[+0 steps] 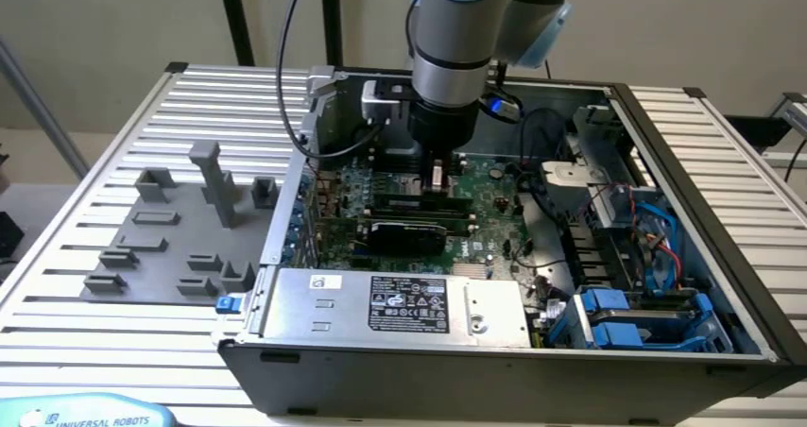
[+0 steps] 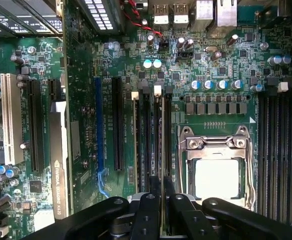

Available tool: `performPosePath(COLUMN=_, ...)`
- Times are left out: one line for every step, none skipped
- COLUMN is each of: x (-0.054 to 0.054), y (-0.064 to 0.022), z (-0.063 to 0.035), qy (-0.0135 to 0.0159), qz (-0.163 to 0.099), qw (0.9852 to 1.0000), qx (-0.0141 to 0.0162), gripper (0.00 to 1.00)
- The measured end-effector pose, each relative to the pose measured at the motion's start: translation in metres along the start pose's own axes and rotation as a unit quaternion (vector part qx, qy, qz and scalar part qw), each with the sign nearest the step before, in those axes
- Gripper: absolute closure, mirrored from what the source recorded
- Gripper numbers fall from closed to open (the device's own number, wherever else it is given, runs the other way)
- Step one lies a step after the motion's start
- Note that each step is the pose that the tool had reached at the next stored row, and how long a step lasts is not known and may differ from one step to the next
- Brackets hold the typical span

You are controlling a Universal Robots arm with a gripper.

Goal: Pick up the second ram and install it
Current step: 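Insert the second ram into the second slot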

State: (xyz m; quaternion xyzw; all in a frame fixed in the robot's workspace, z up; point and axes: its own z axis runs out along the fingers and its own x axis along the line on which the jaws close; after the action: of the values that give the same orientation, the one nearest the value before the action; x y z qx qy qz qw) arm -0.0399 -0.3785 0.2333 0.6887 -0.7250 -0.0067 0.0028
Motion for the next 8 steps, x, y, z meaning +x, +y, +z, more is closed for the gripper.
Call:
performPosePath(x=0.0001, y=0.0001, z=0.0006, qy=0.0000, qz=0.000, qw=1.0000, qx=-0.0001, gripper=0.86)
performPosePath(x=0.0003, y=0.0002, z=0.0012, qy=0.0001, qz=0.000, qw=1.0000, qx=-0.0002, gripper=0.86)
performPosePath(x=0.0004, y=0.0003, z=0.0018, qy=0.0000, qz=-0.001, qw=1.0000, qx=-0.0002, gripper=0.86)
performPosePath(x=0.0005, y=0.0004, z=0.0024, qy=0.0000, qz=-0.001, qw=1.0000, qx=-0.0003, gripper=0.86)
performPosePath(x=0.0006, y=0.0004, z=0.0030, qy=0.0000, qz=-0.001, qw=1.0000, qx=-0.0003, gripper=0.86)
performPosePath(x=0.0008, y=0.0005, z=0.0034, qy=0.0001, qz=-0.001, qw=1.0000, qx=-0.0005, gripper=0.86)
performPosePath(x=0.0010, y=0.0005, z=0.0037, qy=0.0001, qz=-0.002, qw=1.0000, qx=-0.0005, gripper=0.86)
performPosePath(x=0.0011, y=0.0005, z=0.0039, qy=0.0001, qz=-0.002, qw=1.0000, qx=-0.0005, gripper=0.86)
